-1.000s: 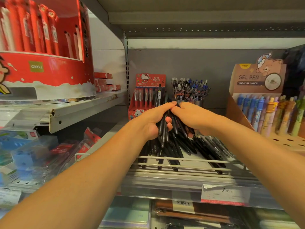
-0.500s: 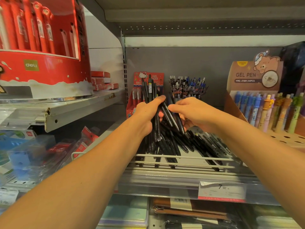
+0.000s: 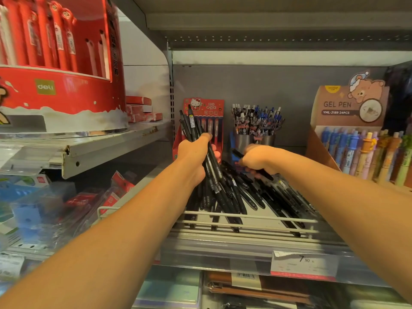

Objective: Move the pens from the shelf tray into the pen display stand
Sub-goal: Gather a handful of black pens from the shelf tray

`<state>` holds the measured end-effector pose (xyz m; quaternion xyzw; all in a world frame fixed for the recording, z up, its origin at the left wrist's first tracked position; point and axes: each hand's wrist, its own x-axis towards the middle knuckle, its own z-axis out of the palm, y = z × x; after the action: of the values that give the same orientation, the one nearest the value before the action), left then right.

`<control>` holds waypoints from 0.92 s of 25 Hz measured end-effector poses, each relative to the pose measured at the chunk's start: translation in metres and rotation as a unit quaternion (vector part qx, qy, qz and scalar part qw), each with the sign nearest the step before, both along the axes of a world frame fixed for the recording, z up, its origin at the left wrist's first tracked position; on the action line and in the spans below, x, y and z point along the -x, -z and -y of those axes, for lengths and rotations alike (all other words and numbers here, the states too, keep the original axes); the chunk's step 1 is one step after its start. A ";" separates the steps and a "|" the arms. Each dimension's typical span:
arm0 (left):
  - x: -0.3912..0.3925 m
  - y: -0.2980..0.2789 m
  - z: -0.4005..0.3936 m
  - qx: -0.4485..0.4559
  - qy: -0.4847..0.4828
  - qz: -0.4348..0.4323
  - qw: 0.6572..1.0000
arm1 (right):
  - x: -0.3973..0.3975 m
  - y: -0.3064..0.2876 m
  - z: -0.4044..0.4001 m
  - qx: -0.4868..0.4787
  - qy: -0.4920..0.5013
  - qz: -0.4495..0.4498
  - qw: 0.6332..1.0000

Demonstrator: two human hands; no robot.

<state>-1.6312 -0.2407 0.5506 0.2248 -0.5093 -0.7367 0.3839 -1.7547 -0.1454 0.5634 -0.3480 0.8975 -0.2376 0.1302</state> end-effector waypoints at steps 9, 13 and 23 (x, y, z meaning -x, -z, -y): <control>0.000 0.002 0.002 0.017 0.030 0.053 0.998 | 0.016 0.011 0.005 -0.088 0.017 0.025 0.996; -0.001 0.003 -0.001 0.012 0.073 0.071 0.995 | 0.018 0.009 -0.011 -0.049 0.060 0.083 0.994; 0.002 0.001 -0.011 0.022 0.082 0.065 0.994 | -0.008 -0.007 -0.063 0.261 -0.104 0.255 0.925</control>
<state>-1.6336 -0.2293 0.5498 0.2211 -0.5664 -0.7378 0.2930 -1.7466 -0.0824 0.5705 -0.3891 0.6991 -0.5290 0.2830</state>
